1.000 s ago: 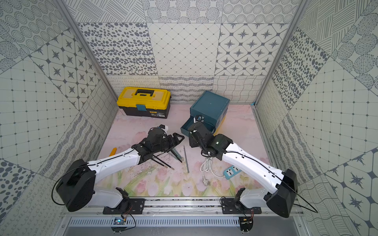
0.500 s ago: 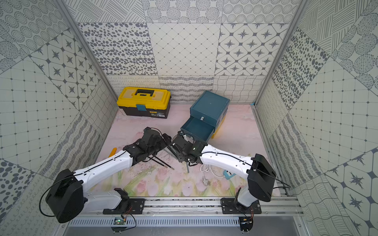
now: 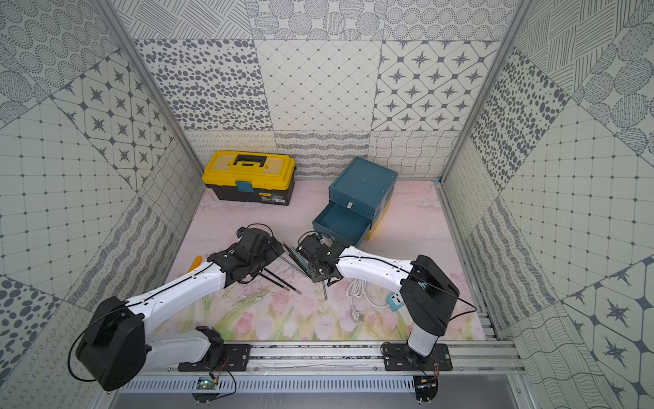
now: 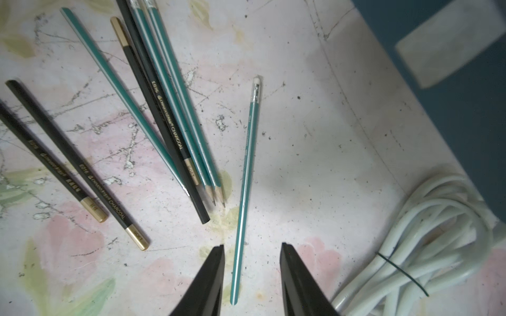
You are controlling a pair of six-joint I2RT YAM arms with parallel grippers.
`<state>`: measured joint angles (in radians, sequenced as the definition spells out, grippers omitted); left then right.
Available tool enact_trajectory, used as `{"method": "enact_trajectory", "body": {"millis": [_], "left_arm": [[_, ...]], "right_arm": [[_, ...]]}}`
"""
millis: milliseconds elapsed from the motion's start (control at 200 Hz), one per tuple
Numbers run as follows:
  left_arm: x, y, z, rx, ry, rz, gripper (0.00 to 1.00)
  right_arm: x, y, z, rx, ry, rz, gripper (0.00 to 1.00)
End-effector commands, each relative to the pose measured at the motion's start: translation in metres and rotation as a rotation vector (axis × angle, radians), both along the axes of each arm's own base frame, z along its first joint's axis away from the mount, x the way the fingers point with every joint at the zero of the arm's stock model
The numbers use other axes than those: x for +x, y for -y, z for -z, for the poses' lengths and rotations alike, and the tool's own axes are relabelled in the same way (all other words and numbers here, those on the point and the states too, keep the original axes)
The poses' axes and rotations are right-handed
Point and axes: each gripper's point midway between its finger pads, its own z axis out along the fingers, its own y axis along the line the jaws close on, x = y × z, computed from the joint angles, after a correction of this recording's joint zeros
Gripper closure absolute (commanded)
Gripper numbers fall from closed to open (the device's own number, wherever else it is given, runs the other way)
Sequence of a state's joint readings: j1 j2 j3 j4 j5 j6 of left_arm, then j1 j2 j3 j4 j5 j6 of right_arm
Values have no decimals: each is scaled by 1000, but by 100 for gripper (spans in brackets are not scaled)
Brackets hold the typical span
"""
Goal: Please place the pencils in the drawer according to their color
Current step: Pick up the pencil from the center of the board.
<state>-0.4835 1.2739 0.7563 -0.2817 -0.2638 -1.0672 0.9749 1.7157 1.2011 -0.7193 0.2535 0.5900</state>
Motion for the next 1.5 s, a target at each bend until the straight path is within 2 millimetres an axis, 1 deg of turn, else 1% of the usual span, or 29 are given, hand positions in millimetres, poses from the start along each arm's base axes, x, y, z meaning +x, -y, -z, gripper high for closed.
{"method": "enact_trajectory", "body": {"millis": [0, 255, 410, 650, 981, 1261, 1386, 1491], "left_arm": [[-4, -10, 7, 29, -33, -34, 1], [-6, -14, 14, 35, -52, -45, 1], [-5, -14, 14, 34, -53, -42, 1], [-5, -14, 16, 28, -53, -43, 1], [-7, -16, 17, 30, -55, -47, 1], [-7, -18, 19, 35, -58, -52, 1], [-6, -18, 18, 32, -55, -51, 1], [-6, -18, 18, 31, -53, -54, 1]], "right_arm": [[-1, 3, 13, -23, -23, -1, 60], [4, 6, 29, -42, -62, 18, 61], [5, 6, 37, -44, -88, 25, 63], [5, 5, 43, -46, -104, 27, 65], [5, -7, 41, -1, -116, 9, 66], [7, -11, 53, -25, -133, 0, 66], [6, -12, 57, -30, -145, -7, 68], [5, -10, 62, -41, -155, -6, 72]]}}
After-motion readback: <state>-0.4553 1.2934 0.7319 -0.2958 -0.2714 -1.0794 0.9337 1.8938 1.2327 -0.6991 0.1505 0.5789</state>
